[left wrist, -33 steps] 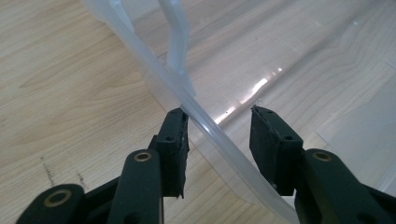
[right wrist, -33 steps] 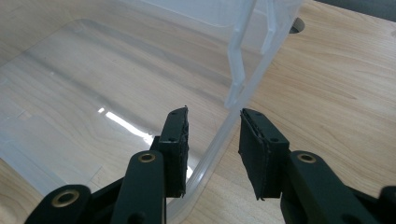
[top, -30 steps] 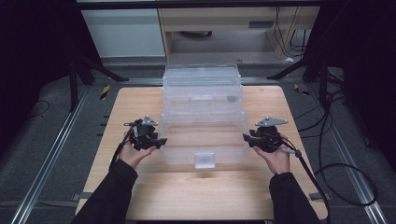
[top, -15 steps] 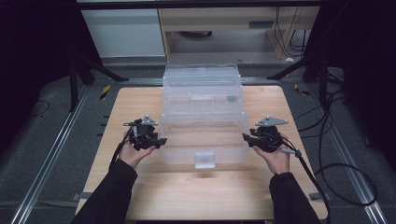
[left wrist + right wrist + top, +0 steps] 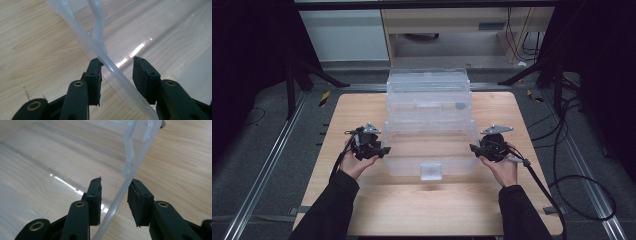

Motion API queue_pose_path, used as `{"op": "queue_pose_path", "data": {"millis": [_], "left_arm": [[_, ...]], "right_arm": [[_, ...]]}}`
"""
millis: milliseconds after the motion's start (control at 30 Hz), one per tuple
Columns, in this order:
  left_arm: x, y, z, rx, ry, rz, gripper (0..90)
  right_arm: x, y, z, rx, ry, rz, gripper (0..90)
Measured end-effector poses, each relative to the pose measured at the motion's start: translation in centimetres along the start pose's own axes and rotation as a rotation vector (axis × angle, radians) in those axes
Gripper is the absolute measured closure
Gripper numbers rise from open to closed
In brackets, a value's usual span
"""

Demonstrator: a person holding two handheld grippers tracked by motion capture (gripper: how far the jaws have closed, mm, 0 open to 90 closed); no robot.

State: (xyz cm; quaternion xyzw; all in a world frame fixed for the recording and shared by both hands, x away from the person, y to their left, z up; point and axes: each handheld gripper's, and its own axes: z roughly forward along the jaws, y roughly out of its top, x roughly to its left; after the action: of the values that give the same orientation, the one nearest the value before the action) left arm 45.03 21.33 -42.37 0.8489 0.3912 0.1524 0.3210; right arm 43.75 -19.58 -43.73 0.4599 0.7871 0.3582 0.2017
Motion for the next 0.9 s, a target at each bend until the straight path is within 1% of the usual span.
{"op": "queue_pose_path", "data": {"millis": [167, 200, 300, 367, 433, 467, 500, 533, 600, 733, 767, 900], "left_arm": [[-0.2, 0.0, -0.1, 0.008, 0.008, 0.001, 60.0], [-0.2, 0.0, -0.1, 0.012, 0.012, 0.004, 60.3], [-0.5, -0.1, -0.2, 0.021, 0.021, 0.003, 61.5], [-0.6, -0.1, -0.3, 0.029, 0.029, 0.010, 61.8], [-0.8, -0.2, -0.4, 0.034, 0.031, 0.012, 62.3], [-0.9, -0.3, -0.5, 0.031, 0.030, 0.001, 62.5], [-1.0, -0.4, -0.5, 0.031, 0.029, 0.004, 62.5], [-1.2, -0.5, -0.6, 0.031, 0.030, -0.004, 62.7], [-1.5, -0.6, -0.8, 0.038, 0.036, -0.002, 62.7], [-1.7, -1.0, -1.1, 0.038, 0.035, 0.000, 62.6], [-1.9, -1.1, -1.2, 0.041, 0.033, 0.005, 62.7], [-2.1, -1.2, -1.3, 0.047, 0.038, 0.009, 62.6]], "right_arm": [[0.2, -0.1, -0.3, 0.020, 0.007, 0.016, 65.5], [0.3, -0.1, -0.3, 0.022, 0.006, 0.010, 65.4], [0.6, -0.2, -0.6, 0.027, 0.006, 0.013, 65.3], [0.7, -0.4, -0.7, 0.027, 0.002, 0.008, 65.1], [0.9, -0.6, -0.9, 0.028, 0.005, 0.016, 64.9], [1.0, -0.8, -1.1, 0.029, 0.007, 0.011, 64.6], [1.0, -0.8, -1.1, 0.029, 0.007, 0.011, 64.6], [1.1, -0.8, -1.2, 0.031, 0.006, 0.008, 64.5], [1.2, -0.9, -1.4, 0.032, 0.005, 0.004, 64.6], [1.5, -1.2, -1.6, 0.033, 0.006, 0.008, 64.6], [1.8, -1.4, -1.9, 0.034, 0.004, 0.006, 64.2], [1.8, -1.6, -2.1, 0.034, 0.017, 0.007, 63.5]]}}
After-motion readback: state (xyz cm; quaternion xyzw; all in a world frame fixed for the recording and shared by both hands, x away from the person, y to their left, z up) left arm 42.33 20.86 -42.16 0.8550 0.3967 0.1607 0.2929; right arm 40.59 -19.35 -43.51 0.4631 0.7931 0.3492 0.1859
